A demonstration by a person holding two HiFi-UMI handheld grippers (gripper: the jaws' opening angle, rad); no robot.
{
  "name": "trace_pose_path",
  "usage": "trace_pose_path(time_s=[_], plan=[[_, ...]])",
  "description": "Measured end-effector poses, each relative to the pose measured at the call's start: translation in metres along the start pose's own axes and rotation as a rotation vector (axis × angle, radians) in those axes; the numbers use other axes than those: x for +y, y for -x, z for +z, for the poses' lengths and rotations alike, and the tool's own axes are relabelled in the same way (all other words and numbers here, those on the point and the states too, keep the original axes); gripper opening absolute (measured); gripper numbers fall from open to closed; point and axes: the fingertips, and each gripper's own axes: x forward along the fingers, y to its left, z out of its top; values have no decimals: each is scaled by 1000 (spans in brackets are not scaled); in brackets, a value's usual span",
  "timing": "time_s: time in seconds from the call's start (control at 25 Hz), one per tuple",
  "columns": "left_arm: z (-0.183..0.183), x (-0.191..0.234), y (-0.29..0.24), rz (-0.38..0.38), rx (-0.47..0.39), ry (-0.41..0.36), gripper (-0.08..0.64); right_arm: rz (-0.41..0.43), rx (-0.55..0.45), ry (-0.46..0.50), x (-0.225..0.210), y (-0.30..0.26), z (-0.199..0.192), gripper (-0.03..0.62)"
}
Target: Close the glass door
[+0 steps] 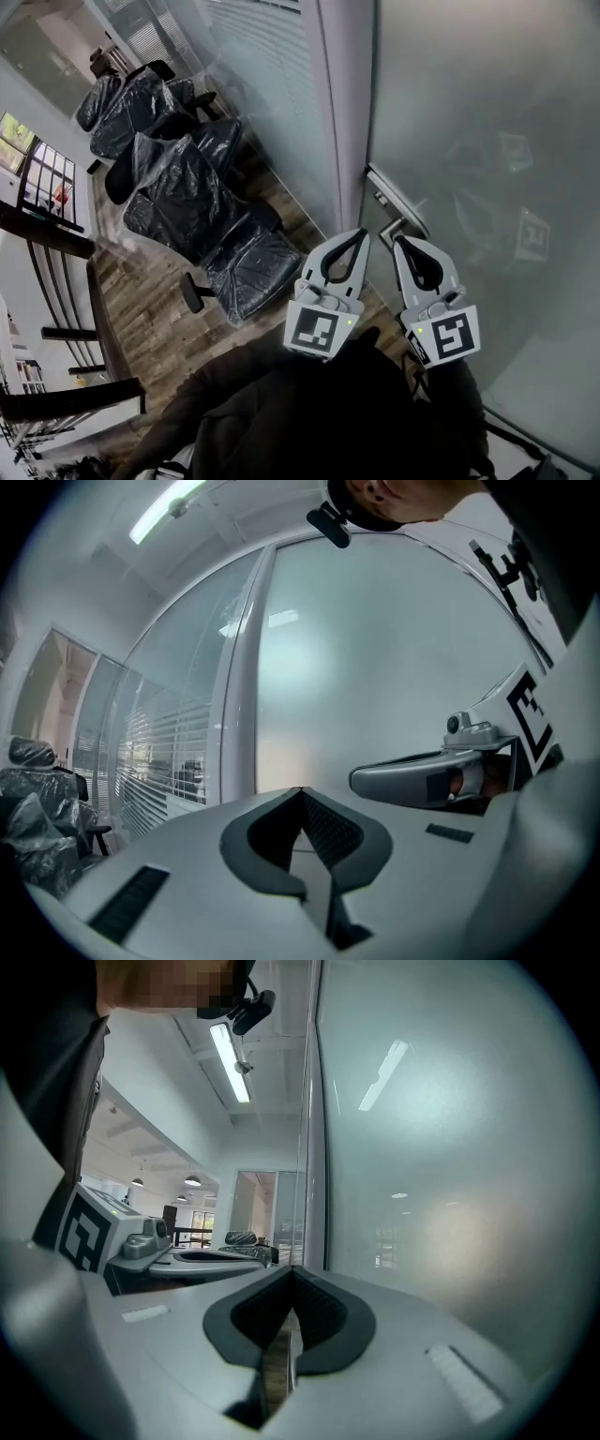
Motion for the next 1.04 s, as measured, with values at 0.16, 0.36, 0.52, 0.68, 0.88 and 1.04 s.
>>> trace_pose_path(time_s=[0.16,0.36,0.52,0.68,0.88,1.04], plan=[[0,4,-1,-2,13,-5,-3,6,-2,-2,2,-4,2,0],[-3,3,-7,-25,26,-43,-3,-5,3,-12,-2,-4,0,0],[-6,-1,-8,-42,37,-25,-3,-17,14,-15,-3,-2,-2,0],[-12,-2,-11,-55,68,-29,-3,-26,16,-12,-6,-3,-3,0],[-9,0,-15,-55,23,-42,-3,-31,19,-12,-7,-4,-8,0],[-4,-4,-18,-47,-5,-25,-3,-45,18,-27,-9,0,-10,0]])
